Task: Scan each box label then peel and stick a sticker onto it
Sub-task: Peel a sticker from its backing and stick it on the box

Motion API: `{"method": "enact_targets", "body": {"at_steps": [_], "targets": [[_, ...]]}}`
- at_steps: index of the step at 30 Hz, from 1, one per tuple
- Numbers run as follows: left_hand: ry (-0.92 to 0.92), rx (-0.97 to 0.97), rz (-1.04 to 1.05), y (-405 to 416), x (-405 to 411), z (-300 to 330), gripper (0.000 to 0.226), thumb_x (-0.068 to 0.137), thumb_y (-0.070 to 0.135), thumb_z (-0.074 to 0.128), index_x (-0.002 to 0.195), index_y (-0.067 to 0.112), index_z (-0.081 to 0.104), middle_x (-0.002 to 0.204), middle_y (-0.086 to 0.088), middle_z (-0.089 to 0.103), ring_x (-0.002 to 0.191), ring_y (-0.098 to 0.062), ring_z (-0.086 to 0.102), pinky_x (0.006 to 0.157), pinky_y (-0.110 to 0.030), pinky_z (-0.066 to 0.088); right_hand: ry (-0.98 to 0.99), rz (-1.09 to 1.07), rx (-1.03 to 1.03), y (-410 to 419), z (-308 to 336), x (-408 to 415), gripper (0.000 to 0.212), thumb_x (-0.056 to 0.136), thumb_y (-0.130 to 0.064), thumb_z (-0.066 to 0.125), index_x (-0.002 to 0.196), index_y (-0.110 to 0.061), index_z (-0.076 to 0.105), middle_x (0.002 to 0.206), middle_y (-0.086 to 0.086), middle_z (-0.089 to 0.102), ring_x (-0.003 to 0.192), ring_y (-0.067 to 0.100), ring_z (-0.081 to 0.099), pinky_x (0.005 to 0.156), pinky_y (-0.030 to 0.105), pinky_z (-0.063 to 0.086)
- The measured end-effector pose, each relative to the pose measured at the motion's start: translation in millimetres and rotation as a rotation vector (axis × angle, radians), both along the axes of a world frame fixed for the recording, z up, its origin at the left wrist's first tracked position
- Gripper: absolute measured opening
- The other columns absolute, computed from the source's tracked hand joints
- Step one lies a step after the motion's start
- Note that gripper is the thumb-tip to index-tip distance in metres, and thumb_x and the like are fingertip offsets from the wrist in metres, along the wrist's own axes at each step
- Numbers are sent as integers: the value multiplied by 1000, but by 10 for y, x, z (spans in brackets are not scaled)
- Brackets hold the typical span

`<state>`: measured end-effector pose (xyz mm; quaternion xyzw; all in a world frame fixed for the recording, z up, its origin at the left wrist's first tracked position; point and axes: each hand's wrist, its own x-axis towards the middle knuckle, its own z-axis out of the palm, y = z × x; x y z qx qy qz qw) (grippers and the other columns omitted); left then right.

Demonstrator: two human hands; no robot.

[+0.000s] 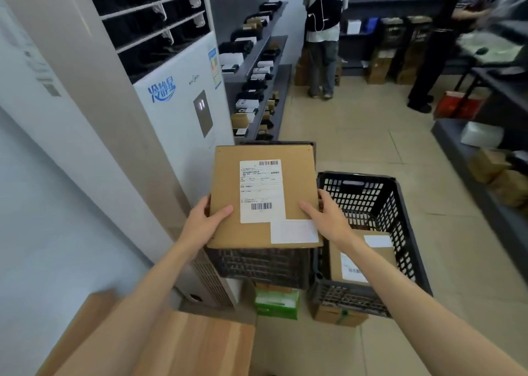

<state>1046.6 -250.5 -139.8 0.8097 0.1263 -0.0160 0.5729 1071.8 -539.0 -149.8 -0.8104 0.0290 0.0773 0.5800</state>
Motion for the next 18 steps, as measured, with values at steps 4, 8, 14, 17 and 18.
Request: {"method": "enact_targets", "body": {"at_steps": [4, 8, 14, 17, 18], "targets": [[57, -6, -48, 182, 449, -175, 54, 95, 44, 65, 142, 30, 45, 117, 19, 59, 103, -1, 61, 76, -24, 51, 69, -34, -12, 223, -174, 326, 52, 100, -31, 60, 145, -16, 40, 136, 1, 58, 116, 15, 59, 99, 34, 52], [125, 49, -70, 301, 781, -434, 64, 94, 49, 65, 148, 23, 42, 135, 5, 61, 111, -14, 62, 91, -34, 52, 134, -65, -80, 395, -409, 535, 54, 101, -32, 58, 146, -13, 37, 139, 2, 56, 121, 17, 56, 105, 37, 49], [210, 97, -106, 370, 1167, -720, 64, 98, 45, 61, 152, 20, 37, 140, 2, 55, 122, -20, 56, 95, -35, 46, 197, -96, -210, 541, -726, 868, 49, 101, -36, 57, 141, -11, 42, 138, 7, 46, 113, 16, 51, 108, 39, 46], [297, 81, -130, 382, 1338, -917, 61, 100, 41, 60, 151, 18, 37, 143, 1, 55, 124, -21, 56, 99, -37, 46, 282, -105, -220, 590, -906, 1009, 46, 101, -31, 58, 138, -8, 42, 140, 10, 46, 117, 21, 52, 108, 39, 45], [340, 78, -145, 380, 1387, -979, 61, 100, 40, 60, 150, 17, 37, 142, 0, 55, 124, -22, 56, 100, -39, 47, 308, -118, -214, 600, -970, 1049, 46, 101, -30, 58, 138, -8, 42, 141, 11, 48, 121, 23, 53, 108, 39, 45]]}}
